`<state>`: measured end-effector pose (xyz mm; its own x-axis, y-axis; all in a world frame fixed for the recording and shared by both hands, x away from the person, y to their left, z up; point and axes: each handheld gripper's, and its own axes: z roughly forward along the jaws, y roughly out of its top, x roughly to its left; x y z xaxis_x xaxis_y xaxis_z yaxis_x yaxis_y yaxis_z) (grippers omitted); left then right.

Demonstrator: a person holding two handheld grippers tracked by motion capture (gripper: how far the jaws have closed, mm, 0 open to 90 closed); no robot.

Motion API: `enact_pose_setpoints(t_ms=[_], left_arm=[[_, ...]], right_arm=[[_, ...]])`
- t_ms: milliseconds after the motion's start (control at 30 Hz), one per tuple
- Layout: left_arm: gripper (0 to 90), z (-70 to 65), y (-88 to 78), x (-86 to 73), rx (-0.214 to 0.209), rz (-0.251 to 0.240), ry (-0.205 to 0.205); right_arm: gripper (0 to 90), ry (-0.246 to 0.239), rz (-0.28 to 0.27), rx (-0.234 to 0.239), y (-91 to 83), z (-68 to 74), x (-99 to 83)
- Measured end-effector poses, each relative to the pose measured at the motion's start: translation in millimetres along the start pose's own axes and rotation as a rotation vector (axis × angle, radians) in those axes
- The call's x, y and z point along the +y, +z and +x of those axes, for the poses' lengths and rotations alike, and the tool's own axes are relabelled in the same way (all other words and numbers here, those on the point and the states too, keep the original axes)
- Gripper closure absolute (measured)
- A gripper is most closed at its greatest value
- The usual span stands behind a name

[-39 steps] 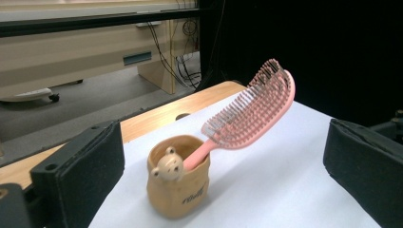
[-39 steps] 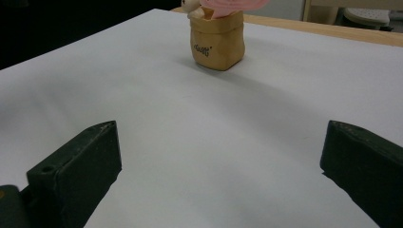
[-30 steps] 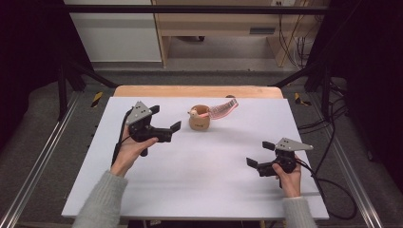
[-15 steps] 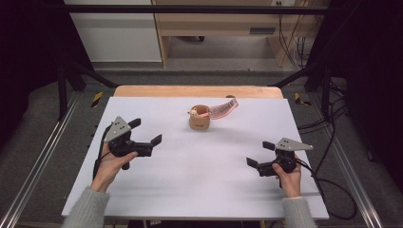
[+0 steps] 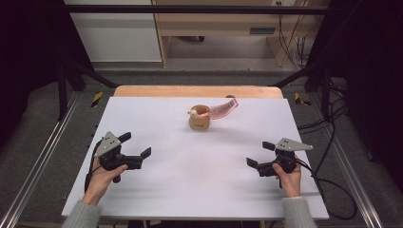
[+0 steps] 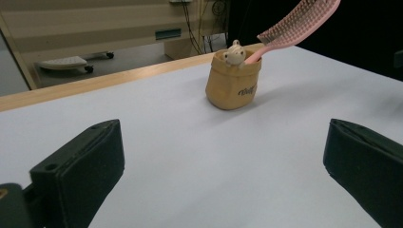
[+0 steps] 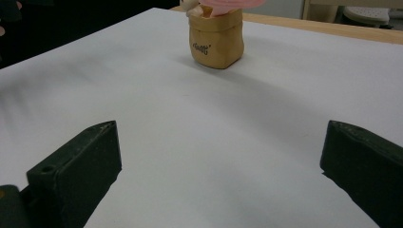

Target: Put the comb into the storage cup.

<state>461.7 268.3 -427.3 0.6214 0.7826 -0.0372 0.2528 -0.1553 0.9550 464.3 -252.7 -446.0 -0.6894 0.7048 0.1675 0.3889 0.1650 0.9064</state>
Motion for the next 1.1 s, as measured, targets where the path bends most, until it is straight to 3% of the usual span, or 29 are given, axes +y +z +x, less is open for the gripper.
enact_pose_setpoints(t_ms=[133, 300, 667, 1100], left_arm=[[0.0, 3.3, -3.9, -9.2, 0.011, 0.025, -0.007], [0.0, 7.5, -10.6, -16.6, 0.022, 0.022, -0.024], [0.0, 15.5, -14.0, -34.5, 0.036, 0.097, -0.036], [0.0, 18.2, -13.8, -38.3, 0.042, 0.137, -0.034]], right_arm=[[0.4, 0.004, -0.005, 0.004, -0.2, -0.7, -0.7], [0.5, 0.004, -0.004, 0.003, -0.4, -2.3, -2.6], [0.5, 0.007, 0.011, 0.006, 1.6, -3.0, -5.8], [0.5, 0.003, 0.022, 0.007, 2.5, -3.3, -7.4]])
